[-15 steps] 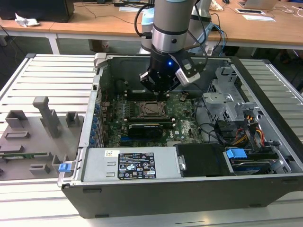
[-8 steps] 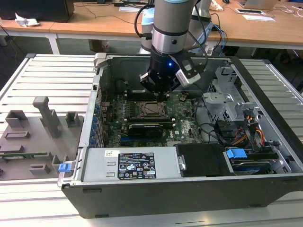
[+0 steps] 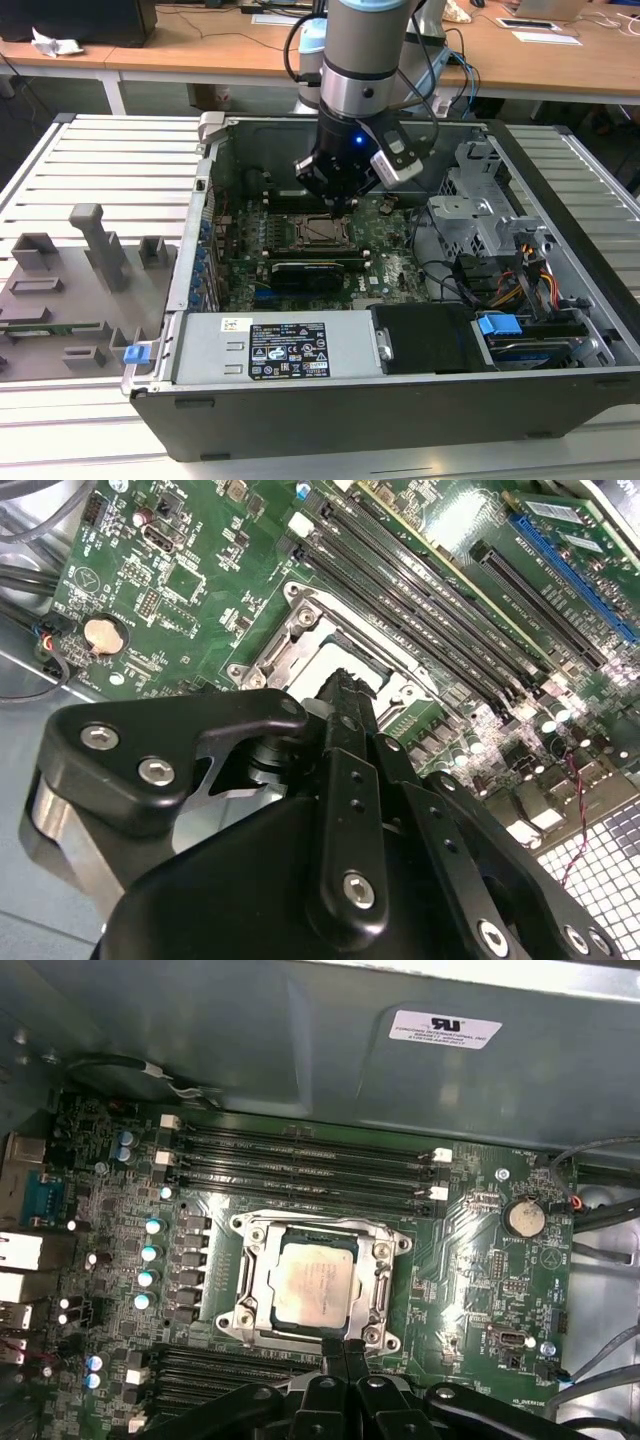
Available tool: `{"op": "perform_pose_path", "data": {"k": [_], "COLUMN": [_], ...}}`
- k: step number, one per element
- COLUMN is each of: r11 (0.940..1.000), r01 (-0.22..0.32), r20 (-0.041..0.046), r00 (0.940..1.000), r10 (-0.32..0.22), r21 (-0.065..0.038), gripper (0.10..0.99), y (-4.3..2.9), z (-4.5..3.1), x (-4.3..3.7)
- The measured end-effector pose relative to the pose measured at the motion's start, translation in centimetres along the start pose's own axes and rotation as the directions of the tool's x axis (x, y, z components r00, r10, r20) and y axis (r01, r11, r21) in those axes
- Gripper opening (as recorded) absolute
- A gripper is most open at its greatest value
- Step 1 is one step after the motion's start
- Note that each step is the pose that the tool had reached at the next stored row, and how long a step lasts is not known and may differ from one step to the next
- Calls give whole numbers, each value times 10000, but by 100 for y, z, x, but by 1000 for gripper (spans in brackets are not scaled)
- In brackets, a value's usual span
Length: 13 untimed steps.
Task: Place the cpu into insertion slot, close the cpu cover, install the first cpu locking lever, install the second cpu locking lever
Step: 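Install the second cpu locking lever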
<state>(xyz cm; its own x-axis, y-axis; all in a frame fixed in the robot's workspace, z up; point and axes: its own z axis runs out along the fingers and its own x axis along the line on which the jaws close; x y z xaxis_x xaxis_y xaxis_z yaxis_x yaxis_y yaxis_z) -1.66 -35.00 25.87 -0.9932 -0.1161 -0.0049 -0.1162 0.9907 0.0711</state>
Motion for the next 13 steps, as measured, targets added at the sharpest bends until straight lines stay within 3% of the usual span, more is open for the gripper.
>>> {"op": "perform_pose_path", "data": {"k": [13], "r11": [10000], "r01": [0], "r20": [0], "r00": [10000], "r10": [0], "r21": [-1], "gripper": [106], "y": [-15], "z": [20], "x": [2]}}
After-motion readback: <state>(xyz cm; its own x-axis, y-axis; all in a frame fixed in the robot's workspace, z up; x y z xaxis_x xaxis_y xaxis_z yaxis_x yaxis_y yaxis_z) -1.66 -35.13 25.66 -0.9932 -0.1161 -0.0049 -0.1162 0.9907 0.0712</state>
